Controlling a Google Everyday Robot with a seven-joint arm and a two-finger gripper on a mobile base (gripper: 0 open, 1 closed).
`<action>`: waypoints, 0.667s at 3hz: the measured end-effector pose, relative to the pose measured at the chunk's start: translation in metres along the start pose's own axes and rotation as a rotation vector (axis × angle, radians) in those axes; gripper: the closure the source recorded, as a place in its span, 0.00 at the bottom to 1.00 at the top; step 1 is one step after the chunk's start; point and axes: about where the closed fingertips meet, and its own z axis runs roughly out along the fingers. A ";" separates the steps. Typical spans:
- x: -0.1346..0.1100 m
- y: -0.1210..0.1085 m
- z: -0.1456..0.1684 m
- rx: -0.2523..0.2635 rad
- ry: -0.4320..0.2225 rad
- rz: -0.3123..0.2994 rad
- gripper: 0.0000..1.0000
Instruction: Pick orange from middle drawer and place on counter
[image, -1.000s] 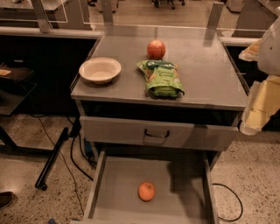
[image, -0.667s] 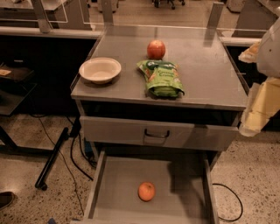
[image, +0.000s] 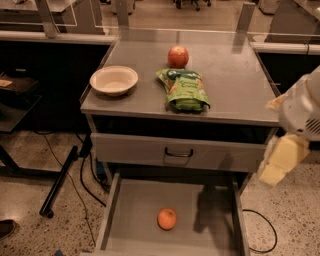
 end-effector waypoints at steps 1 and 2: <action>0.012 0.021 0.049 -0.070 -0.007 0.034 0.00; 0.016 0.026 0.059 -0.085 -0.003 0.040 0.00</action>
Offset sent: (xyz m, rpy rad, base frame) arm -0.0114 0.0061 -0.0503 0.0355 0.0646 -0.0120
